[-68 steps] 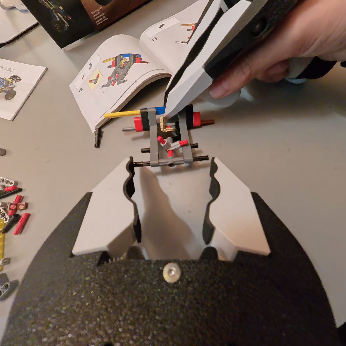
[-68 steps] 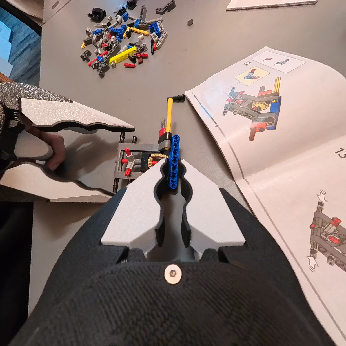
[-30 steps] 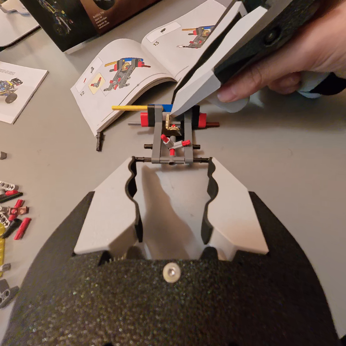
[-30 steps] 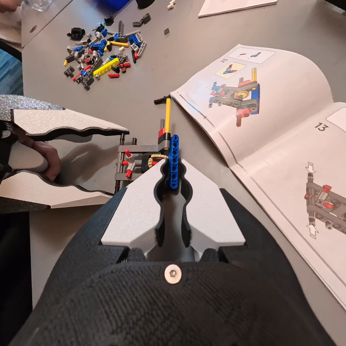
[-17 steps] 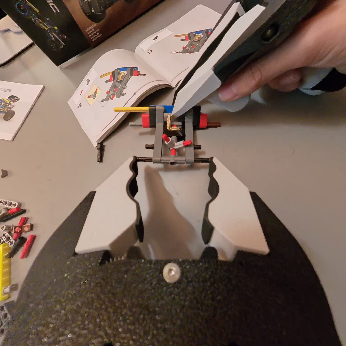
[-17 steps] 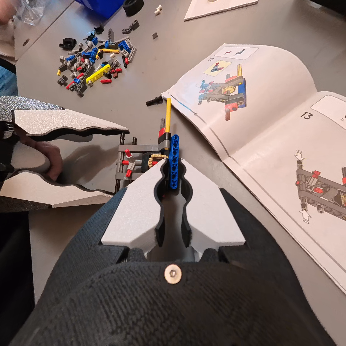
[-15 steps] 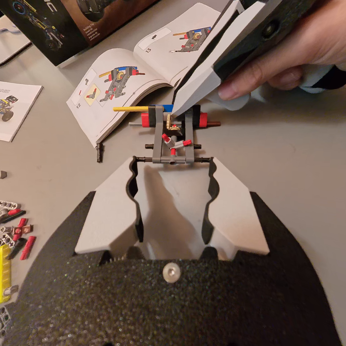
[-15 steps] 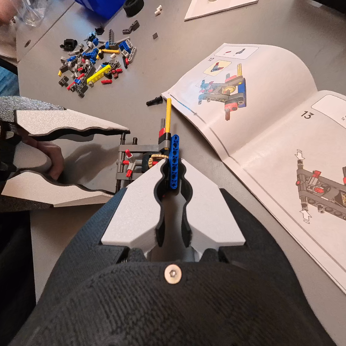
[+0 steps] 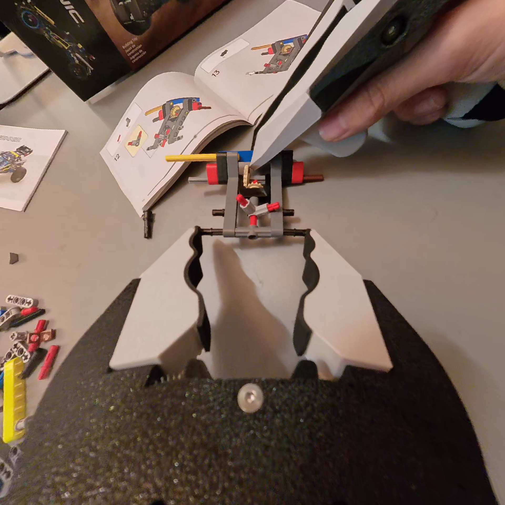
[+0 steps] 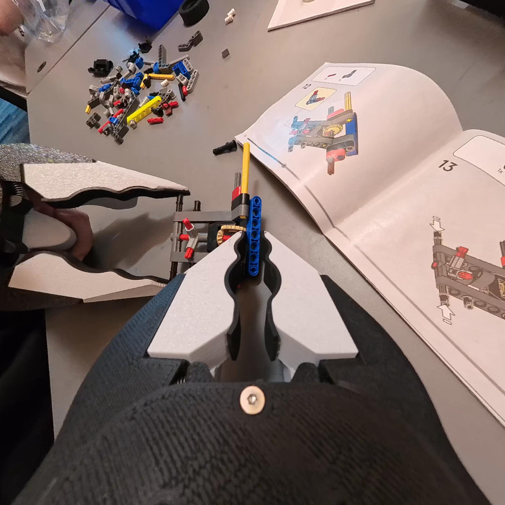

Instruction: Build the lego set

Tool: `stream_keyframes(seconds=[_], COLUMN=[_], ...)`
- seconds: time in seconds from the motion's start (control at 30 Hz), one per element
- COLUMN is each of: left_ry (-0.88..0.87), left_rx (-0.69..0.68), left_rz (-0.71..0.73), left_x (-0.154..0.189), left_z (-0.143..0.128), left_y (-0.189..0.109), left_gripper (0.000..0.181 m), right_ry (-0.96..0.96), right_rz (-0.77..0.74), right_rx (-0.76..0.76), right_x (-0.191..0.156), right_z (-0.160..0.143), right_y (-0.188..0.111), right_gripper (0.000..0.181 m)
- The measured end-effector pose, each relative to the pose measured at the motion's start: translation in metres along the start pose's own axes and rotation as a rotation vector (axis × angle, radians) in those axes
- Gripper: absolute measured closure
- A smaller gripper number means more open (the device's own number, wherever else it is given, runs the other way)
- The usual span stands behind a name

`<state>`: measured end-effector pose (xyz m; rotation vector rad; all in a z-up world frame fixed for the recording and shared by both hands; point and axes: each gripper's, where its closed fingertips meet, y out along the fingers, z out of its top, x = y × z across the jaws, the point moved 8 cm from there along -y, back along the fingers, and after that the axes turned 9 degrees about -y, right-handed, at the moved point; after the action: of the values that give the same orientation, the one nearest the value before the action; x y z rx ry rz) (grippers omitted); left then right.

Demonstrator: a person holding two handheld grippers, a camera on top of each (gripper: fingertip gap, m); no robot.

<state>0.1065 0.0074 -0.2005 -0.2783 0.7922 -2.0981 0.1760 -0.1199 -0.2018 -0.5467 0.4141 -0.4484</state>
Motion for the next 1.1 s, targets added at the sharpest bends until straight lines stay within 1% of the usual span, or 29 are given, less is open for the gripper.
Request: stream_keyframes(seconds=[0.3, 0.6, 0.77, 1.1], left_ry=[-0.021, 0.019, -0.011, 0.002], left_rx=[-0.013, 0.003, -0.01, -0.006], left_rz=[-0.033, -0.004, -0.026, -0.037], left_x=[-0.0038, -0.0009, -0.0029, -0.005], left_z=[-0.0005, 0.0007, 0.0006, 0.0], left_y=[0.0012, 0.0008, 0.0016, 0.0018], left_gripper=[0.109, 0.109, 0.109, 0.112], right_ry=[-0.004, -0.007, -0.006, -0.008], right_rz=[-0.007, -0.009, -0.011, -0.018], right_rx=[0.0, -0.001, 0.0, -0.001], right_x=[-0.0001, -0.0003, -0.0006, -0.0007], right_z=[0.0002, 0.0001, 0.0001, 0.0], right_y=[0.0, 0.0, 0.0001, 0.0], right_gripper=[0.174, 0.174, 0.174, 0.174])
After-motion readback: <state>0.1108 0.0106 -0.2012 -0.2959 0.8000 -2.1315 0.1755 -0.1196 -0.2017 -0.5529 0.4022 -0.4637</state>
